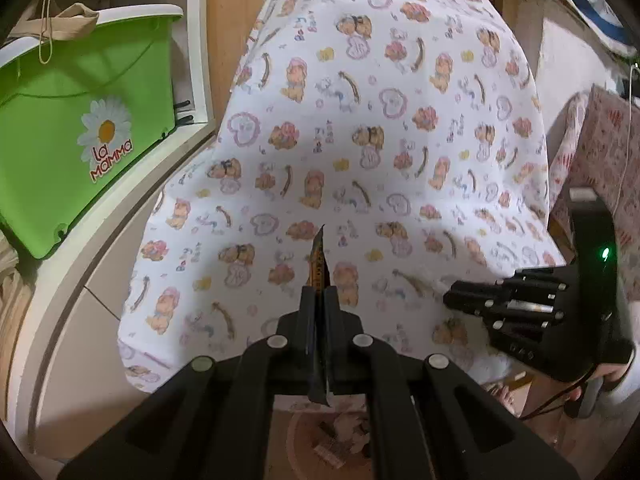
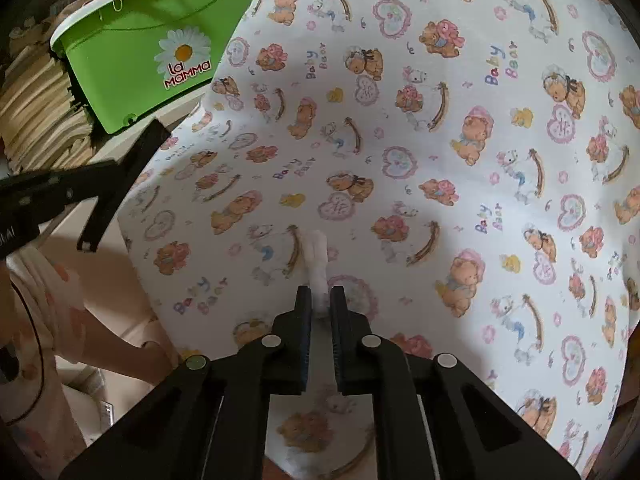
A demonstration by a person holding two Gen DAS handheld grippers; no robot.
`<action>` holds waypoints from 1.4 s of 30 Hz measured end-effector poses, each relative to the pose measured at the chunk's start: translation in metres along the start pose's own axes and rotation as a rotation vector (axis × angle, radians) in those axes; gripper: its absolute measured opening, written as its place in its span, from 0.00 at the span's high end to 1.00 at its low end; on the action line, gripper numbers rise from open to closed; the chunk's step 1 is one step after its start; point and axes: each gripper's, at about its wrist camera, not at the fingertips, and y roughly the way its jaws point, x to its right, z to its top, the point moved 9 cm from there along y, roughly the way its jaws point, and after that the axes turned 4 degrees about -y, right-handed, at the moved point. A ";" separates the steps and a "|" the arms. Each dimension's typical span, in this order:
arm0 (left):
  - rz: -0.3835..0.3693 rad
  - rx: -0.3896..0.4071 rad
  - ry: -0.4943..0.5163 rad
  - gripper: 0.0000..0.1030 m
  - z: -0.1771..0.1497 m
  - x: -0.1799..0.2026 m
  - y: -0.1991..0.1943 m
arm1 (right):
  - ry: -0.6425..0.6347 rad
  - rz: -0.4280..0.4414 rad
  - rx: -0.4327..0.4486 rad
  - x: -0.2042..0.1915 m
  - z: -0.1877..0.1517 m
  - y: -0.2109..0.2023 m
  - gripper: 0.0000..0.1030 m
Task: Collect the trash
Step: 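Grasp the white stick with the right tool while the left tool holds the black-and-orange stick, then carry both sticks over the pink basket and open both tools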
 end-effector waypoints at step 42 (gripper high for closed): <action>-0.192 -0.451 -0.169 0.97 -0.147 0.029 0.023 | 0.177 0.111 -0.246 -0.084 -0.129 -0.001 0.90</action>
